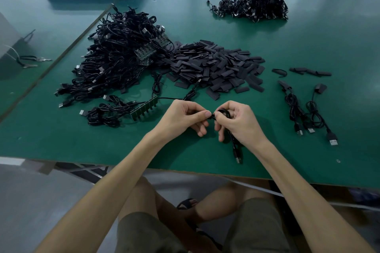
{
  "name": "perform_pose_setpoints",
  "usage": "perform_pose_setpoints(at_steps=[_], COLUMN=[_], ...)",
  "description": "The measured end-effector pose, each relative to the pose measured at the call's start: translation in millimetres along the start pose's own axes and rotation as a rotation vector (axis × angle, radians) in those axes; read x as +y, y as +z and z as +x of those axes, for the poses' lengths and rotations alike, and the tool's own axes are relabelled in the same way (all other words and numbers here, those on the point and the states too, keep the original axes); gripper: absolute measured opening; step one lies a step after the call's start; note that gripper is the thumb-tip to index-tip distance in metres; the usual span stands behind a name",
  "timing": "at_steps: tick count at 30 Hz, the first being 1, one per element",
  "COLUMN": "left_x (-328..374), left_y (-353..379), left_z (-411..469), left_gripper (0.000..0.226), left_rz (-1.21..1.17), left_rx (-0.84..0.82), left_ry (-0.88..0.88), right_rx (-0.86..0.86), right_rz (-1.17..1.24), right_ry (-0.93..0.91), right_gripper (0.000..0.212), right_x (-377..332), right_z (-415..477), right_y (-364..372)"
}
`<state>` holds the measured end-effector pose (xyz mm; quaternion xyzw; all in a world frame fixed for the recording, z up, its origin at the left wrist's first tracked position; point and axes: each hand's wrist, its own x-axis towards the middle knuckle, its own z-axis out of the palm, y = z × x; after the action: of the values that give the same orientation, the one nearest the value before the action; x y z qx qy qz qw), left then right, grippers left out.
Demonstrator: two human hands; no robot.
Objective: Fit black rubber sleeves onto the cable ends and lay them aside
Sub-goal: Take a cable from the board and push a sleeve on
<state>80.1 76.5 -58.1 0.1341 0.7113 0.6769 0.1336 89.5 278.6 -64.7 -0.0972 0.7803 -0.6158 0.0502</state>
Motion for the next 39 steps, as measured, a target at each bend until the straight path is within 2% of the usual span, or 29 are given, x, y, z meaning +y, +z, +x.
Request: perform_pose_setpoints(at_steps=[19, 25, 28, 32, 39], left_x=[1.1, 2.9, 4.1, 5.4, 3.4], left_y=[0.9, 1.5, -1.5, -4.5, -2.7], left_z=[-1.7, -4.2, -7.2, -8.9, -7.8], left_gripper=[0.011, 0.015, 0.021, 0.022, 0.022], left_rz=[0.014, -0.061, -0.118, -0.149, -0.110], left_rx=[-0.003, 0.030, -0.004, -0.027, 0.029], left_ry=[-0.006, 0.023, 0.083, 0.139, 0.133], right_rx=[-0.014, 0.014, 0.039, 0.015, -0.049], right_rz=[-0.035, 0.006, 0.010, 0.008, 0.012], right_ry=[0.006, 0.024, 0.018, 0.019, -0.011], right_gripper=[0.009, 0.009, 0.008, 0.008, 0.010], right_x=[-1.8, -3.8, -3.7, -5.1, -7.6], right_z=[-1.6, -2.7, -2.7, -1.4, -3.6], right_y=[0.9, 1.3, 1.2, 2.3, 1.9])
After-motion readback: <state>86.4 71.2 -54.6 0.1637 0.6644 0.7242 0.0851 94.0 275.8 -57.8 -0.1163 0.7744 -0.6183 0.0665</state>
